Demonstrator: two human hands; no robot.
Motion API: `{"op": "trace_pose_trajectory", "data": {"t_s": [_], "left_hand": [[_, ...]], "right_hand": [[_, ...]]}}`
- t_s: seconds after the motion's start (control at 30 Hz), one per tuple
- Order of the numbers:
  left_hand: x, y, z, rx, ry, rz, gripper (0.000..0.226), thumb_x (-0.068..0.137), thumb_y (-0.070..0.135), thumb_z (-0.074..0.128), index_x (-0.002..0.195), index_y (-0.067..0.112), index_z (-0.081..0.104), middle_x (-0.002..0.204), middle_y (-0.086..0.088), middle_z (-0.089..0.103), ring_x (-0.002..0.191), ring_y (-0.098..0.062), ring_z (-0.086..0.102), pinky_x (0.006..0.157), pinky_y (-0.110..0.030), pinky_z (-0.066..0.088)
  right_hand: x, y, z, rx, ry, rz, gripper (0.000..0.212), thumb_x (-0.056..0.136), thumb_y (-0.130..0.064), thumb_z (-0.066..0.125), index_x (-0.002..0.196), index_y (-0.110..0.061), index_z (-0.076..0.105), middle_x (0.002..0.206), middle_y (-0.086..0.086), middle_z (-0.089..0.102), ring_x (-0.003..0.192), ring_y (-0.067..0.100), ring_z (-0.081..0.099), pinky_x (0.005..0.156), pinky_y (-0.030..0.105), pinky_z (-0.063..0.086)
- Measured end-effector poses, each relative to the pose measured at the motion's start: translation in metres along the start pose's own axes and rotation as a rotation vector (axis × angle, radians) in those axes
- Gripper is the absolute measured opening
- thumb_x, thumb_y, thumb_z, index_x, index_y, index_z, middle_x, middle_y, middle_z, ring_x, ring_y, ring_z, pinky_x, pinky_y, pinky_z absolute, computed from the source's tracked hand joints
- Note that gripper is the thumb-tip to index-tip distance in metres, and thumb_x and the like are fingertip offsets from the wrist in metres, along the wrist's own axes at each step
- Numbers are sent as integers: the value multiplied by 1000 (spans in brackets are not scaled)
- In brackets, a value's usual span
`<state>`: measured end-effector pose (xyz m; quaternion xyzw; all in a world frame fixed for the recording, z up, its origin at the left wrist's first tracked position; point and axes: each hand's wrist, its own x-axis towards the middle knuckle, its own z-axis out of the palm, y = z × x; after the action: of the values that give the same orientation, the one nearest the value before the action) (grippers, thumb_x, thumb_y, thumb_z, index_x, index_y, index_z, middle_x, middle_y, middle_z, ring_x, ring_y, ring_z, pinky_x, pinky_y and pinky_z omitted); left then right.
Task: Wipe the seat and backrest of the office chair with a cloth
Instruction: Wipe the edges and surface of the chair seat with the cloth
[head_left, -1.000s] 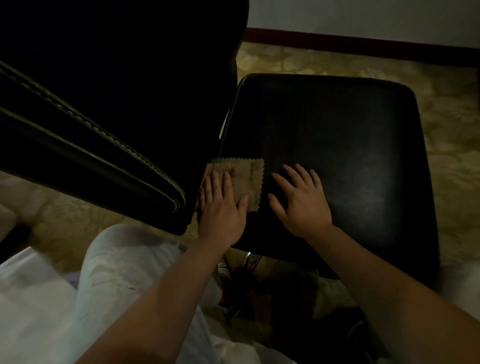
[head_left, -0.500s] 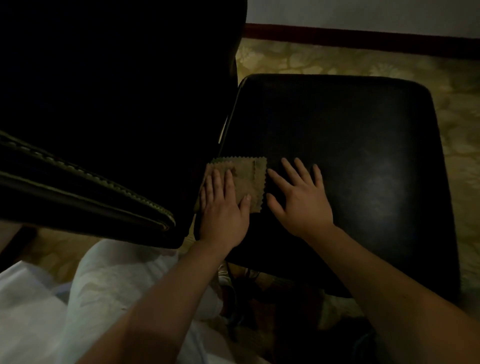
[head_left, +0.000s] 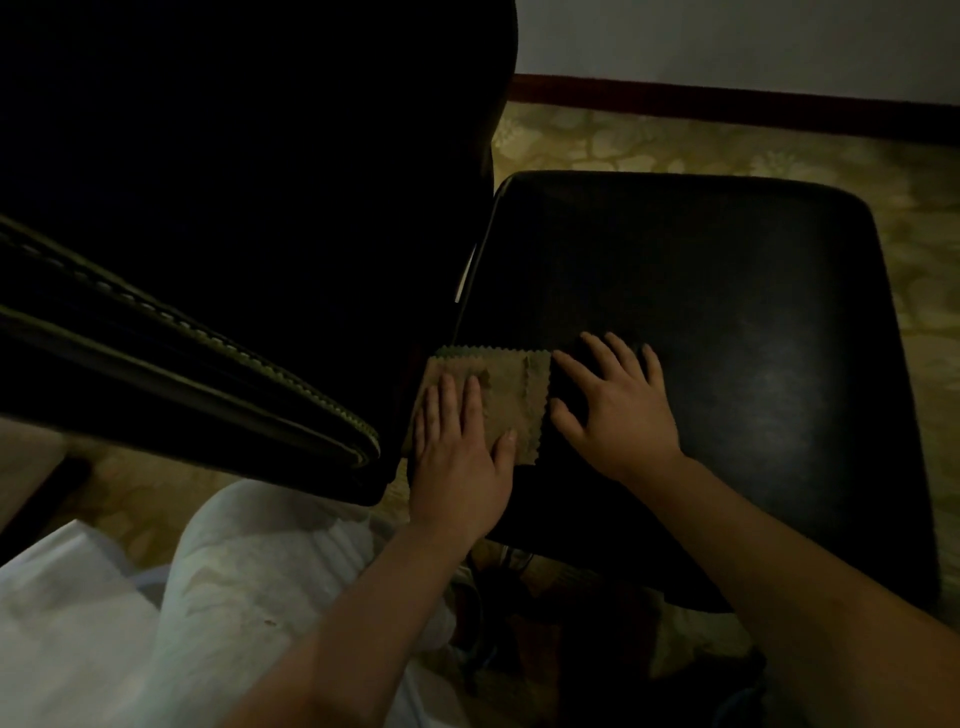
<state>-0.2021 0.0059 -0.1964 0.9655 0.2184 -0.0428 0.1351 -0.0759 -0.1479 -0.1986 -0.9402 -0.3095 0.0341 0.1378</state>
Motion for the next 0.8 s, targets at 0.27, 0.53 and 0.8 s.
{"op": "trace_pose_trajectory", "data": {"t_s": [0.27,0.53,0.8], "left_hand": [[35,10,-12,-19,-29,-18,76,106,51,33,163,15,-4,170,-13,-11,157,-27,-10,127,-43,-5],[42,10,-17,-45,-30,-43,75,106,51,34,163,19,-2,171,-9,-7,157,-27,-5,126,-44,4],[-37,-2,-1,-37,-9,-90,86,88,66,-3,162,23,-10,170,-3,-15,156,-20,-14,126,-40,0]], "right_hand": [[12,16,-3,-48,-45,-12,67,93,-69,23,153,-40,21,163,6,14,151,28,3,119,56,-5],[14,13,-1,-75,-63,14,68,91,-71,19,152,-41,21,164,5,10,151,26,-1,119,55,-7],[12,13,-4,-90,-84,6,71,89,-73,13,153,-42,19,164,4,8,151,25,-2,120,55,-6]]}}
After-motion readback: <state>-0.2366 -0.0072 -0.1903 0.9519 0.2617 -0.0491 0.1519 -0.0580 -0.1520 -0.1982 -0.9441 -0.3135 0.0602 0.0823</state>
